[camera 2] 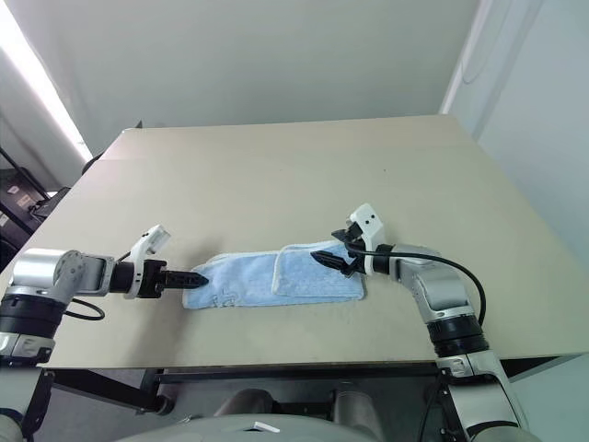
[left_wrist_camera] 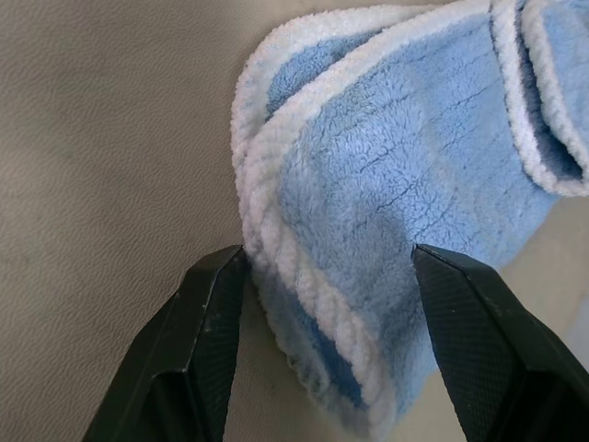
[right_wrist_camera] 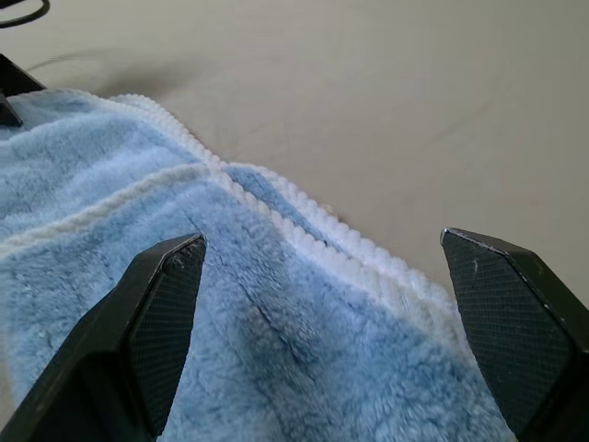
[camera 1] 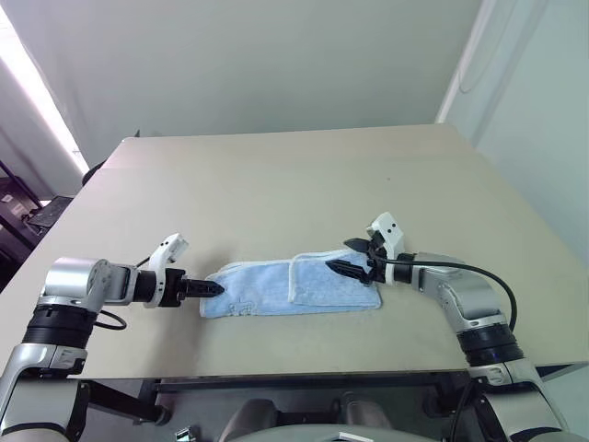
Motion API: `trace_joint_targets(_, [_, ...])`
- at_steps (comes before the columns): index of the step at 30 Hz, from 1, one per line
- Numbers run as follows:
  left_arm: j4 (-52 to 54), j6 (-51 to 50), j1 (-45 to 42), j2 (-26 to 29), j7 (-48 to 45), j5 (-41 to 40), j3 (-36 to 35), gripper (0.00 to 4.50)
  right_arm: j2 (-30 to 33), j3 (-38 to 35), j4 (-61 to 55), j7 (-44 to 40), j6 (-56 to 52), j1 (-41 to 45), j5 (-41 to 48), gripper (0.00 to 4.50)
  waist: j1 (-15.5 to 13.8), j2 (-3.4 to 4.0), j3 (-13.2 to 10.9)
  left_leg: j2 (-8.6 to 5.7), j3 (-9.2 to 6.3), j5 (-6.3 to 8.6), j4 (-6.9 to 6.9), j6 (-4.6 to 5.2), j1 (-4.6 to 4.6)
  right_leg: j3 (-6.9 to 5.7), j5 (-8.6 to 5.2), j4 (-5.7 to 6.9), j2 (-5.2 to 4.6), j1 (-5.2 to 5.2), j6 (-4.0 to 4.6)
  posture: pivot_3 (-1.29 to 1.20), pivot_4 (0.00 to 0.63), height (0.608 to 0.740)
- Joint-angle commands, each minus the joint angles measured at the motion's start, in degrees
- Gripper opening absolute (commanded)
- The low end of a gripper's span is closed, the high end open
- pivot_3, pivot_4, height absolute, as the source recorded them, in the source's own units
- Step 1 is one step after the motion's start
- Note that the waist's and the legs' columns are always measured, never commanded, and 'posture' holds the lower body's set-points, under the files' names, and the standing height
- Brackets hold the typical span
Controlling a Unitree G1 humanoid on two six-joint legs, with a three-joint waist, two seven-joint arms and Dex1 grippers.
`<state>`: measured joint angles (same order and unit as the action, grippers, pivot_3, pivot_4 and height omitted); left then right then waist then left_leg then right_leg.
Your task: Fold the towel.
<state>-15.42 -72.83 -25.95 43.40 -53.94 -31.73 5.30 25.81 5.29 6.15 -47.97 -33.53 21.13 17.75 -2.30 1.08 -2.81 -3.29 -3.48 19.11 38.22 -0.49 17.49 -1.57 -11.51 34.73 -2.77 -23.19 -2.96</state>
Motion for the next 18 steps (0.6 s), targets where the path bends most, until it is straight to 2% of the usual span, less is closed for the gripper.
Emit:
trace_joint_targets(1, [-2.73, -0.01, 0.93, -2.93, 0.15, 3.06, 6.99, 3.05, -0.63, -0.46, -0.10, 0.66, -0.12, 1.99, 0.22, 4.29, 0.04, 0.31, 0.13, 0.06, -0.03, 0.01, -0.01, -0.02, 0.00, -0.06, 0.00, -0.19, 0.05, 0.12, -0.01, 0.00, 0.000, 0.740])
trace_joint_targets(3, [-3.31, 0.33, 0.46, -3.42, -0.39, 3.53, 7.27, 3.05, -0.71, -0.36, 0.13, 0.95, -0.14, 2.05, 0.09, 4.29, 0.06, 0.50, 0.18, 0.10, -0.06, 0.02, -0.08, -0.02, 0.02, -0.13, 0.03, -0.55, 0.06, 0.35, -0.08, 0.00, 0.000, 0.740])
trace_joint_targets(9, [-2.46, 0.22, 0.08, -4.55, -1.86, 3.07, 5.85, 1.02, -0.76, -0.49, 0.97, 2.00, 0.33, 2.28, -0.68, 4.29, -0.06, 0.89, 0.43, 0.02, -0.11, 0.07, -0.12, 0.18, 0.16, -0.11, -0.10, -0.56, -0.04, 0.42, -0.40, 0.00, 0.000, 0.740])
trace_joint_targets(12, [-2.76, -0.35, -0.04, -5.18, -1.94, 2.35, 3.61, 0.03, -0.75, -0.66, 1.75, 2.35, 0.47, 2.83, -0.93, 4.29, -0.10, 0.92, 0.48, -0.14, -0.11, 0.13, -0.10, 0.32, 0.69, -0.05, -0.05, -0.53, -0.17, 0.03, -0.65, 0.00, 0.000, 0.740])
trace_joint_targets(18, [-1.08, -2.57, 0.29, -4.37, -3.53, 0.13, -1.67, 0.03, -0.63, -0.70, 2.59, 2.66, 0.80, 2.85, -1.25, 4.29, -0.10, 0.72, 0.36, -0.52, -0.18, 0.27, -0.08, 0.59, 0.98, -0.02, -0.08, -0.49, -0.70, -0.25, -0.75, 0.00, 0.000, 0.740])
